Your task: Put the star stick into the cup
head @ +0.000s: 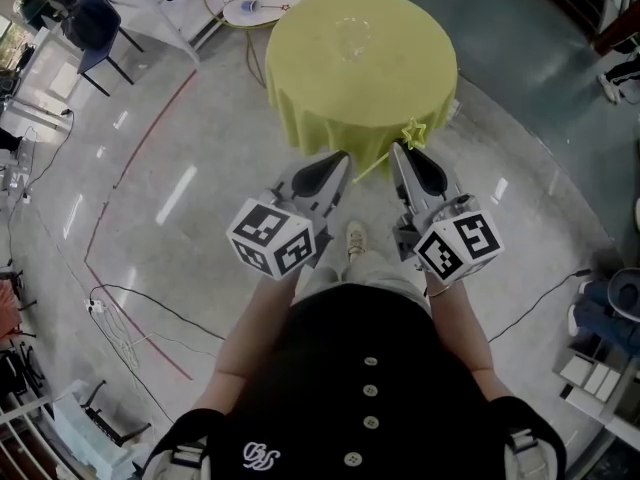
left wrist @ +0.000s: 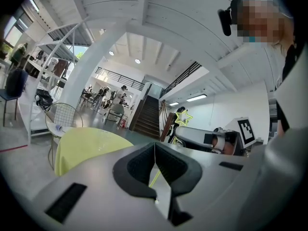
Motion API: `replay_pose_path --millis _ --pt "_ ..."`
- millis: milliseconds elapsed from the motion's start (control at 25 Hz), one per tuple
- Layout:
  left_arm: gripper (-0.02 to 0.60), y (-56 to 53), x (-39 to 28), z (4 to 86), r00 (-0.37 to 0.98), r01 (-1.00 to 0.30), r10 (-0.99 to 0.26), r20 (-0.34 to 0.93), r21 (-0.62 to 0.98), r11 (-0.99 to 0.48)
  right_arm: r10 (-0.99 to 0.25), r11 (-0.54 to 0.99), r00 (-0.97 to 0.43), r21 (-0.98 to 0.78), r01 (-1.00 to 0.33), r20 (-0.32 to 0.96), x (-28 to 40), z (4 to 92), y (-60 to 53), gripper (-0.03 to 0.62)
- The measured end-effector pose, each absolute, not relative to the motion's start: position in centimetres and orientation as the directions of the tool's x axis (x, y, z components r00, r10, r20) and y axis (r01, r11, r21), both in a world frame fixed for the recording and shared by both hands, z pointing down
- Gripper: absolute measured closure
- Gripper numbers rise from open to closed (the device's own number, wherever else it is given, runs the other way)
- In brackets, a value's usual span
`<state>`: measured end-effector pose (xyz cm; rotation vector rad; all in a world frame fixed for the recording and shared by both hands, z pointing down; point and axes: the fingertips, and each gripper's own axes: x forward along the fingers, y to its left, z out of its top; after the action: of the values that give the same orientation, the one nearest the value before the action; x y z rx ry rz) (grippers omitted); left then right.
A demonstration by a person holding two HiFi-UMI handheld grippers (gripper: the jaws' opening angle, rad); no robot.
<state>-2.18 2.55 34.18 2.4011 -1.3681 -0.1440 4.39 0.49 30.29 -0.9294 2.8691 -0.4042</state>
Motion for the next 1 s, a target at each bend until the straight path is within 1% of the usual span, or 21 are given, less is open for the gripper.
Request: replay_pose_path --millis 480,1000 --pt "0.569 -7.3 -2.2 33.8 0.458 -0.844 -0.883 0.099 0.361 -0.397 -0.508 0.829 -0.861 -0.277 -0.486 -0.008 3.5 30.1 -9.6 0.583" --pt "0.568 -9.9 -1.5 34.8 0.431 -0.855 -0.894 0.121 0.371 -0.362 -0.487 0.84 -0.873 -0.277 -0.467 -0.007 4.6 30.7 -12.8 0.583"
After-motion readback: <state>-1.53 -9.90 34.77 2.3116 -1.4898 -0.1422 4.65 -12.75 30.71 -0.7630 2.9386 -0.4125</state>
